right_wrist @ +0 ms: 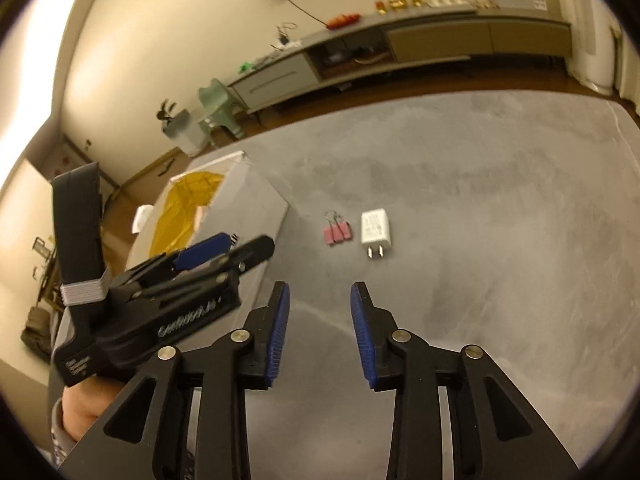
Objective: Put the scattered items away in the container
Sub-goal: 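Move both grippers back toward the pink binder clip and white charger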
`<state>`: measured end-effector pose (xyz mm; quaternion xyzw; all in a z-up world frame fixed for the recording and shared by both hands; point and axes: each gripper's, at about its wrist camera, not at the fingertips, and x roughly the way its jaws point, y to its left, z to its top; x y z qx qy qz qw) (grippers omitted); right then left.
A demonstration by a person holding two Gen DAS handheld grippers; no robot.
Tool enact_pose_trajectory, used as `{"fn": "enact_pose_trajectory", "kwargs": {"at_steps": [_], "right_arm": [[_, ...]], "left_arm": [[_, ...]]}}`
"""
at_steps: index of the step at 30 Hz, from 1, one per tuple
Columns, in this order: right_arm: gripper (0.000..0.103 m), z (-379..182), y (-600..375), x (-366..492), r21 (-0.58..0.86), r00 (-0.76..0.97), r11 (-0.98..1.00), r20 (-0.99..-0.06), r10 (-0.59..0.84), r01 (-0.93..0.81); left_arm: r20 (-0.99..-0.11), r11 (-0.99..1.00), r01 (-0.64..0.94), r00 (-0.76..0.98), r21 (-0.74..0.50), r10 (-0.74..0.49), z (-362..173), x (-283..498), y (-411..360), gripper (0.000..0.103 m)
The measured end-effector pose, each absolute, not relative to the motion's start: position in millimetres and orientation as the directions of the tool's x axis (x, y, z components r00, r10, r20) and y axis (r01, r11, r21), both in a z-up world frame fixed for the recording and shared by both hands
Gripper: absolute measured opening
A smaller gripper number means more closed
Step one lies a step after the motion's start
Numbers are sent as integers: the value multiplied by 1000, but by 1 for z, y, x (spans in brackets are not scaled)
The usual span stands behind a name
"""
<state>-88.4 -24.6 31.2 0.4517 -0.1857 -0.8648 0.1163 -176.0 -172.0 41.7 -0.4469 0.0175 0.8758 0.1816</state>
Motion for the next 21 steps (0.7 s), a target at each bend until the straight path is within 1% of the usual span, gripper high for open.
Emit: {"fn": "enact_pose_trajectory", "kwargs": {"at_steps": [2,4,6,10,12,13,15,17,21], "right_arm": [[43,31,-25,-86,431,-554,-902,-748,-365,14],[48,34,-26,-85,443,-533,-896,-763,-366,-20],[49,38,-26,-81,459,-530,-887,-763,-369,-43],[50,46,-30,-74,466,-535,-884,-756,-377,-36],[50,45,-35,-71,463,-519,-886,-761,-389,-16],[52,44,-38,-69,456,-512,-890,-768,-384,-16],[52,41,-40,-66,437,-507,-900,-779,-369,-17],[52,36,-35,-66,462,-491,-887,-773,-401,-3],[52,31,-8,-69,531,-476,-846,-756,-449,-45]], "left_arm": [[-797,-942,-316,-537,-113,276,35,-183,-169,59],[-797,-948,-301,-546,-102,259,31,-189,-168,59],[-795,-953,-289,-556,-89,243,26,-191,-167,59],[-791,-953,-294,-563,-77,238,19,-188,-163,59],[-791,-945,-317,-557,-78,252,15,-183,-158,59],[-795,-944,-323,-554,-69,248,13,-182,-155,59],[-791,-939,-340,-558,-58,251,11,-180,-153,59],[-790,-940,-338,-566,-40,237,8,-182,-152,59],[-793,-947,-318,-566,-43,226,3,-189,-152,59]]}}
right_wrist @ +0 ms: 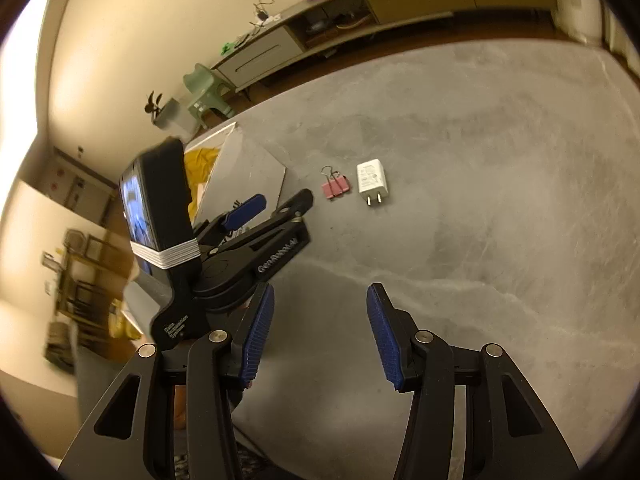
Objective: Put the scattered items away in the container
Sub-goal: 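Move both grippers back toward the pink binder clip and white charger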
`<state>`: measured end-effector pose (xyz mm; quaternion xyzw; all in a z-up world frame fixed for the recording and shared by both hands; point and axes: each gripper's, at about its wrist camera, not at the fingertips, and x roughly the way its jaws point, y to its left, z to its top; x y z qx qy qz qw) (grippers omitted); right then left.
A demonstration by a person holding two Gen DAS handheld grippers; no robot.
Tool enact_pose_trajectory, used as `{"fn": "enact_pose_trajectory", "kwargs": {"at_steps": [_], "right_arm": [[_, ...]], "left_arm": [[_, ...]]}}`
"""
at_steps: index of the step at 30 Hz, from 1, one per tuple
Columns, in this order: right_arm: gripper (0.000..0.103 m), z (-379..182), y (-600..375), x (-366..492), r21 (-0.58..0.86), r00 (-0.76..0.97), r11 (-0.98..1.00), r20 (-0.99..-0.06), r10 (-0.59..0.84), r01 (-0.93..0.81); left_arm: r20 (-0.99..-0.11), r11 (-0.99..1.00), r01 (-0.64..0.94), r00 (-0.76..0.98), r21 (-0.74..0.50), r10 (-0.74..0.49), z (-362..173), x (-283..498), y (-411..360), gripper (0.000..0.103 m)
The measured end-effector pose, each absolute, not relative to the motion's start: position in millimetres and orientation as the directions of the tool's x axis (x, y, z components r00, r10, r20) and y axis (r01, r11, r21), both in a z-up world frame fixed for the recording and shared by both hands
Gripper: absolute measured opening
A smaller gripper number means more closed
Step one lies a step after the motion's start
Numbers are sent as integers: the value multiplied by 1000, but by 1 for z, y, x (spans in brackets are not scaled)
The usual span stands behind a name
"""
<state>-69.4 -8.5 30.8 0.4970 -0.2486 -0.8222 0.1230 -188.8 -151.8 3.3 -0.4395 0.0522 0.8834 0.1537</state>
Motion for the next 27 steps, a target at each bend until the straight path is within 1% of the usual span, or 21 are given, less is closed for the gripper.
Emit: {"fn": "enact_pose_trajectory", "kwargs": {"at_steps": [3,5,8,11,13,16,20,22,25,27], "right_arm": [[52,32,2,-70,534,-500,-844,-744,-443,-46],[53,24,7,-75,542,-491,-837,-751,-442,-76],[53,9,12,-95,550,-495,-833,-738,-459,-49],[53,-11,26,-115,490,-520,-865,-770,-369,-110],[53,-21,33,-123,491,-518,-860,-776,-360,-137],[53,-25,35,-126,491,-520,-862,-773,-364,-127],[53,-20,27,-130,464,-567,-883,-748,-345,-75],[53,-19,18,-135,419,-594,-907,-738,-319,-33],[53,-20,3,-145,292,-627,-956,-744,-231,6],[53,-25,-8,-153,218,-625,-976,-759,-185,24]], "left_arm": [[-801,-945,-322,-550,-59,238,-4,-194,-149,59],[-810,-945,-326,-544,-38,221,-10,-199,-141,59],[-815,-941,-336,-537,-27,216,-19,-208,-130,59],[-819,-943,-333,-541,2,189,-30,-219,-122,59],[-819,-950,-311,-547,7,173,-35,-228,-123,59],[-812,-960,-280,-557,-13,174,-38,-236,-127,59],[-810,-963,-266,-557,-33,182,-45,-243,-124,59],[-810,-962,-275,-561,-13,171,-51,-243,-120,59],[-808,-960,-280,-571,26,145,-58,-244,-120,59],[-802,-964,-263,-581,24,138,-59,-244,-128,55]]}}
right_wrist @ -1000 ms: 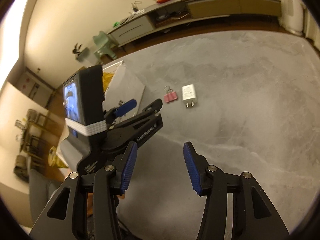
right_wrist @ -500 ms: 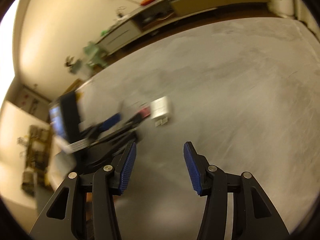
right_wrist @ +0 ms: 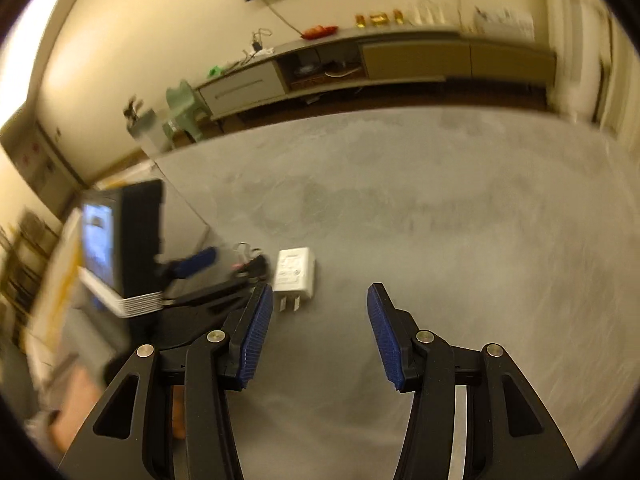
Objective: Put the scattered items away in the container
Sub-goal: 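Move both grippers back toward the pink binder clip and white charger, then grasp the pink binder clip with the left gripper while the right gripper grasps the white charger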
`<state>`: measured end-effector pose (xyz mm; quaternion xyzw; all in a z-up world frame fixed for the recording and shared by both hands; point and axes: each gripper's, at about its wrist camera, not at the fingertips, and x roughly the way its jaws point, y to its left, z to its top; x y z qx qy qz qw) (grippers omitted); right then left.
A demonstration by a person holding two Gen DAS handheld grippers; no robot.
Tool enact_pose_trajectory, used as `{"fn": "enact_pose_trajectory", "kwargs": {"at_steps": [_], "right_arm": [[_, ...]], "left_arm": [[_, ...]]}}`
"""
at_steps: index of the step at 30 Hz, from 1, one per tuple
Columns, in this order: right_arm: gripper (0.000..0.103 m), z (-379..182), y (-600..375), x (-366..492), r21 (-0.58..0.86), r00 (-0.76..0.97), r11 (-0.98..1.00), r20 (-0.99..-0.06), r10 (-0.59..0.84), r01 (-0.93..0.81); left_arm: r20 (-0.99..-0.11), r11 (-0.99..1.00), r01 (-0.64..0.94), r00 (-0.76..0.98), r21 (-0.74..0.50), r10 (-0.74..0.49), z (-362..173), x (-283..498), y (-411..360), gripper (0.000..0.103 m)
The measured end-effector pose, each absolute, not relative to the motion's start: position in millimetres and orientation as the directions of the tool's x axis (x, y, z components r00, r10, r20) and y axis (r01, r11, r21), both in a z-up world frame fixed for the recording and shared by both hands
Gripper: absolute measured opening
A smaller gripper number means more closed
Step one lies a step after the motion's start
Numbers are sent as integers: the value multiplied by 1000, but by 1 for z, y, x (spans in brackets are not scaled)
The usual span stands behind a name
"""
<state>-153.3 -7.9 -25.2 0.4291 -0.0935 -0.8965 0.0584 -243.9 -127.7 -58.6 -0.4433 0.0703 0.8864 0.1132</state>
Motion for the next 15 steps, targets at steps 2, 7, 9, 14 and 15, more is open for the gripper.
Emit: {"fn": "enact_pose_trajectory", "kwargs": {"at_steps": [2,7,9,14,15], "right_arm": [[53,-32,-18,-160,186,-612,-981,-770,-180,54],[54,-50,-37,-174,76,-607,-994,-787,-108,77],[54,-57,-36,-186,92,-598,-993,-793,-119,77],[54,-77,-32,-209,156,-572,-983,-799,-183,97],[54,-78,-31,-210,161,-576,-982,-795,-190,102]], "left_arm": [[-801,-964,-264,-580,13,148,-59,-242,-132,54],[-800,-969,-248,-583,8,142,-59,-242,-136,54],[-802,-969,-248,-580,5,144,-64,-246,-138,55],[-802,-973,-230,-581,-3,140,-65,-246,-149,55],[-803,-974,-227,-580,-5,139,-65,-245,-150,55]]}}
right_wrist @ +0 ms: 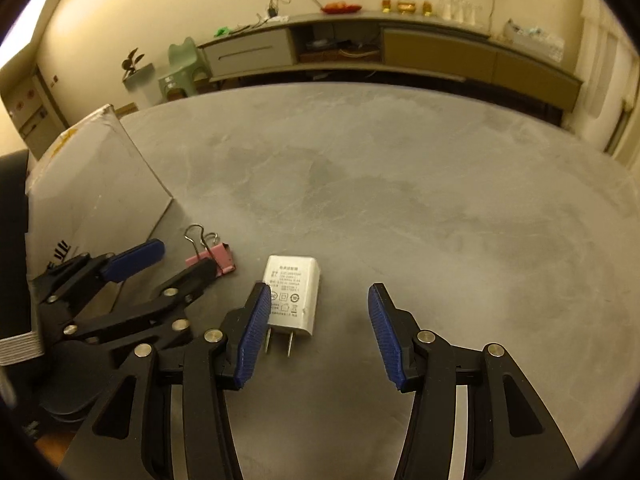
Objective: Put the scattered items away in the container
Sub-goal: 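Grasp the pink binder clip with the left gripper while the right gripper grasps the white charger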
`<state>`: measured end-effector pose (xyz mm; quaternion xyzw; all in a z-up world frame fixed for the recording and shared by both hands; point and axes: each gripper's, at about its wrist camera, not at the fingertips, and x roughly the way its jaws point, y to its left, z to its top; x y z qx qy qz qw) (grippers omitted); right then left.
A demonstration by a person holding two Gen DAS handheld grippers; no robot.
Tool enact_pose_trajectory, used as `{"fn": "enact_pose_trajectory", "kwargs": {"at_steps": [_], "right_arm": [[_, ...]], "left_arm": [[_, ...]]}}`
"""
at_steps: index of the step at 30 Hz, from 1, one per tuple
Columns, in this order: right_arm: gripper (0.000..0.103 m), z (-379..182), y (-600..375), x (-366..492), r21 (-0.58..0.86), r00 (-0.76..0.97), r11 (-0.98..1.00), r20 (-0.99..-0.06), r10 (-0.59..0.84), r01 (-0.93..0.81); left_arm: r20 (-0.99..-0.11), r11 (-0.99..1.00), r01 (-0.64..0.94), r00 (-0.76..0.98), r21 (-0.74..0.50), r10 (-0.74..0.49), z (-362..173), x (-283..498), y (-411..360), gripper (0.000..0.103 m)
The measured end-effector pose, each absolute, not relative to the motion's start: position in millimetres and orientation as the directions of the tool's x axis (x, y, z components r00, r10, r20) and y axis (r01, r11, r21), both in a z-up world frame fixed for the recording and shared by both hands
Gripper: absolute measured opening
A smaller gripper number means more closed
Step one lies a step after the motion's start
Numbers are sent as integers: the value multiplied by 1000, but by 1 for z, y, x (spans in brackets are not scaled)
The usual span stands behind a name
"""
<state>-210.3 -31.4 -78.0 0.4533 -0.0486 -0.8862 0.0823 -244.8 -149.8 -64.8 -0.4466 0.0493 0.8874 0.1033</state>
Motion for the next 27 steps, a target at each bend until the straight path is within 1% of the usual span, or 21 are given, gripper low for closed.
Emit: {"fn": "enact_pose_trajectory", "kwargs": {"at_steps": [6,8,12,14,16,17,19,20,21,22,23,27], "right_arm": [[54,-77,-14,-214,21,-553,-999,-833,-38,37],[54,-82,-4,-216,19,-535,-1000,-844,-25,17],[54,-82,9,-213,93,-531,-996,-843,-83,9],[54,-76,10,-211,135,-546,-990,-828,-129,28],[54,-69,9,-210,152,-565,-988,-812,-146,37],[54,-67,8,-209,155,-569,-987,-809,-148,37],[54,-68,8,-207,164,-564,-986,-811,-153,32],[54,-70,9,-205,170,-559,-985,-815,-156,27],[54,-73,10,-204,177,-550,-984,-819,-160,22],[54,-75,10,-203,185,-542,-983,-824,-167,21],[54,-75,10,-202,190,-538,-981,-825,-173,24],[54,-71,3,-200,183,-539,-982,-822,-184,55]], "left_arm": [[-806,-974,-227,-577,-2,136,-64,-243,-152,55],[-808,-979,-205,-577,4,118,-64,-243,-153,55],[-812,-986,-166,-576,4,93,-65,-243,-153,55],[-797,-985,-166,-588,-48,138,-60,-239,-152,55],[-786,-979,-189,-594,-73,173,-55,-239,-144,62],[-785,-976,-210,-594,-63,178,-55,-240,-137,66],[-782,-975,-221,-607,-1,138,-59,-243,-125,66],[-783,-975,-222,-611,26,118,-64,-246,-122,64],[-785,-974,-224,-609,34,112,-68,-249,-122,49],[-787,-974,-224,-606,29,115,-70,-251,-123,46],[-788,-975,-224,-602,14,127,-72,-253,-125,37],[-788,-969,-246,-589,-38,180,-76,-252,-133,37]]}}
